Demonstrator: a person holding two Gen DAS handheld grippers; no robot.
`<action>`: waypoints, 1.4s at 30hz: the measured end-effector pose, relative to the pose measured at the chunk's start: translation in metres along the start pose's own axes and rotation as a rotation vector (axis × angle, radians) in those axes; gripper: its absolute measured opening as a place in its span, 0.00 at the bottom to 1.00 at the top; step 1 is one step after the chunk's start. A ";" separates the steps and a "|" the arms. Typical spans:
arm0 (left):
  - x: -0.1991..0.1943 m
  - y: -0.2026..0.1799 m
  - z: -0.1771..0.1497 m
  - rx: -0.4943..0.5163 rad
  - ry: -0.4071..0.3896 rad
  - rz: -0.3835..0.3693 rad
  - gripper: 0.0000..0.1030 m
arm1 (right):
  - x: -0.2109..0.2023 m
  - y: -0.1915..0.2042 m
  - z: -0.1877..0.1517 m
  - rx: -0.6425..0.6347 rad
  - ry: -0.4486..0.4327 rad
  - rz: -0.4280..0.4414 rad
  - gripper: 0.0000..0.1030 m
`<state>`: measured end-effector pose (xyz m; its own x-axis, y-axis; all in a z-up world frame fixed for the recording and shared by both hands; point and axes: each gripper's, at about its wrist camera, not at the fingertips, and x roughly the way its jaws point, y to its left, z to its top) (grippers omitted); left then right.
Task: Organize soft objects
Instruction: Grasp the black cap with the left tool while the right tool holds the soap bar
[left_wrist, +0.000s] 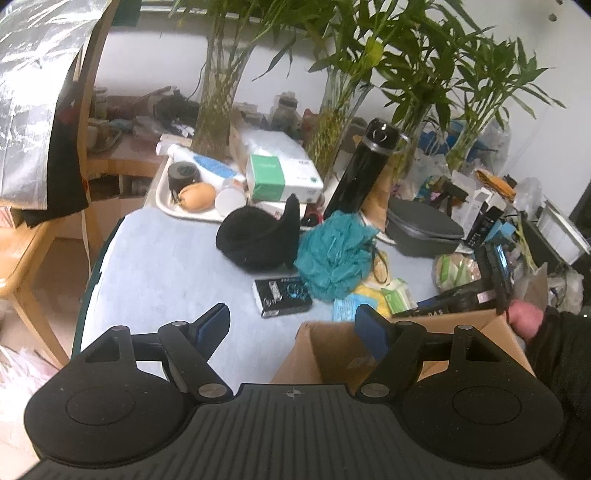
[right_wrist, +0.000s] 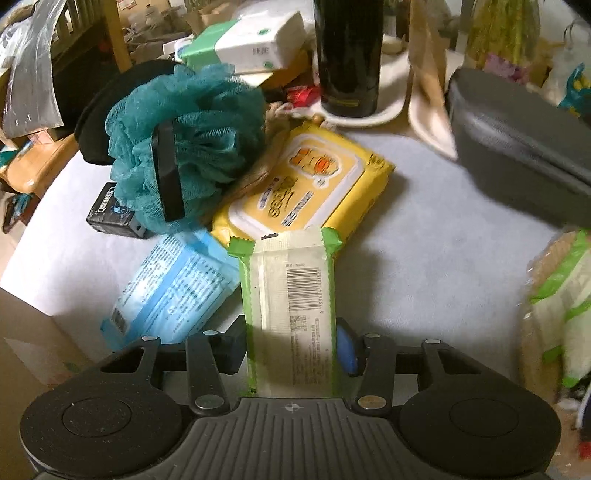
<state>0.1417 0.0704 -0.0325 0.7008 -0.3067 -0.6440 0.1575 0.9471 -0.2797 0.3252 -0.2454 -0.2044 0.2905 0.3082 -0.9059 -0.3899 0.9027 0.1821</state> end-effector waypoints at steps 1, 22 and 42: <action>0.000 -0.001 0.002 0.005 -0.007 -0.003 0.72 | -0.006 -0.002 0.001 0.005 -0.016 -0.011 0.49; 0.073 -0.003 0.053 0.324 -0.006 -0.069 0.72 | -0.070 -0.025 -0.015 0.153 -0.168 -0.063 0.49; 0.199 0.027 0.050 0.538 0.192 -0.091 0.62 | -0.063 -0.027 -0.015 0.123 -0.146 -0.076 0.49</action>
<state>0.3204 0.0400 -0.1331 0.5369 -0.3534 -0.7661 0.5783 0.8153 0.0292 0.3043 -0.2940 -0.1578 0.4418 0.2701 -0.8555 -0.2554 0.9520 0.1687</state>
